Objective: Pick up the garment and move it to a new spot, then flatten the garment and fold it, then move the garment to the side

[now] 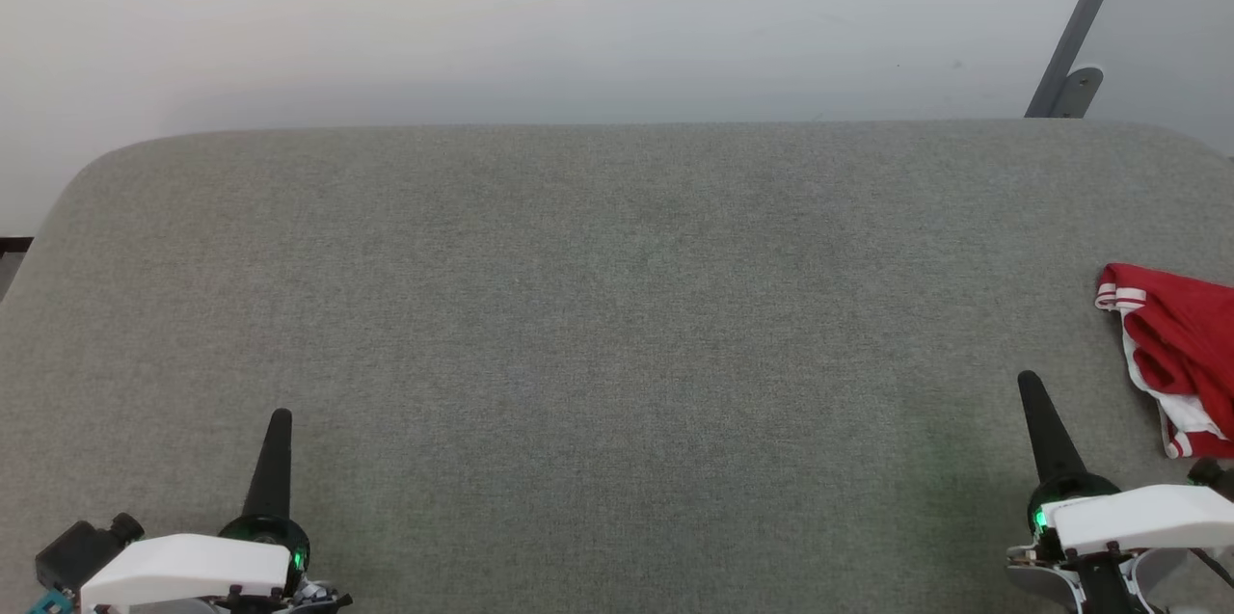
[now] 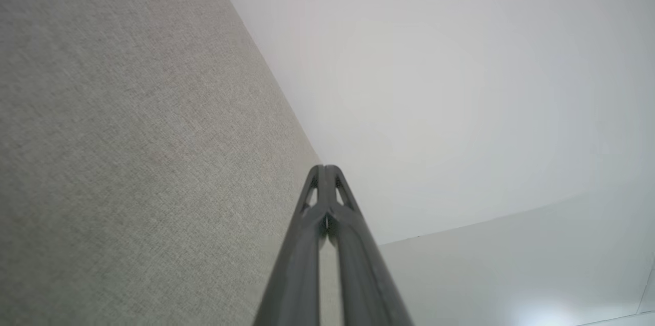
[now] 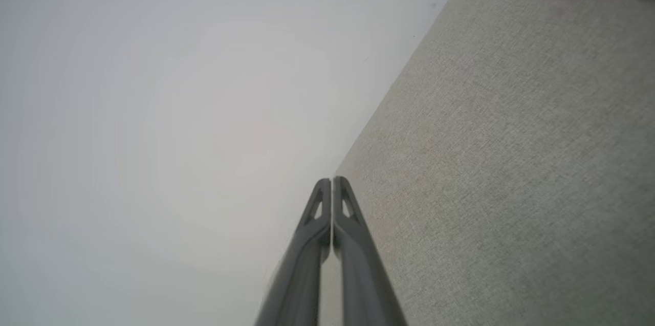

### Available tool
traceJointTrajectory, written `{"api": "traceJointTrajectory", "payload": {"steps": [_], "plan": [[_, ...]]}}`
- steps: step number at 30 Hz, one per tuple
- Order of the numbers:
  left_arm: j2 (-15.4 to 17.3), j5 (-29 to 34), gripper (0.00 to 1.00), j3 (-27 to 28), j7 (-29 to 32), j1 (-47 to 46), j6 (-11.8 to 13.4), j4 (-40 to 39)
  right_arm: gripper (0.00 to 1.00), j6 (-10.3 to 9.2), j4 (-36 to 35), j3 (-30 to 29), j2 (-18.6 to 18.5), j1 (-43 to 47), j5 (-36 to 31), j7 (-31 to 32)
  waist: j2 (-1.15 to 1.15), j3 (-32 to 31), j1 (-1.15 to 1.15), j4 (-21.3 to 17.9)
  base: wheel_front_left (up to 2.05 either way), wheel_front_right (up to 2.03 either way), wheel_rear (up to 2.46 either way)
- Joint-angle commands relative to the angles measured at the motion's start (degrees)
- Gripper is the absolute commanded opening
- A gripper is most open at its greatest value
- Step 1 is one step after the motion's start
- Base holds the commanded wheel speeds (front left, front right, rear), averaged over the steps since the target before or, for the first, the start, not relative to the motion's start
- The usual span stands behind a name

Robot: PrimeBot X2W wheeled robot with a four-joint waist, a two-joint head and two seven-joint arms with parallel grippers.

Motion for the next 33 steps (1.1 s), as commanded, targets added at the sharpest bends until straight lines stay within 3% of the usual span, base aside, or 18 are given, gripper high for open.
{"api": "traceJointTrajectory", "payload": {"steps": [1, 33], "plan": [[-0.02, -1.16, 0.00, 0.27, 0.35, -1.26, 0.07, -0.29, 0.00, -0.03, -0.12, -0.20, 0.01, -1.31, 1.47, 0.54, 0.00, -0.01, 0.00, -0.02, 0.00, 0.00, 0.00], [-1.41, -14.75, 0.00, 0.90, 4.56, -4.09, 0.10, 1.10, 0.00, -0.05, 1.39, -0.44, 0.93, -3.42, 16.18, 3.48, 0.00, -0.13, 0.00, -0.52, 0.00, 0.00, 0.00]]}}
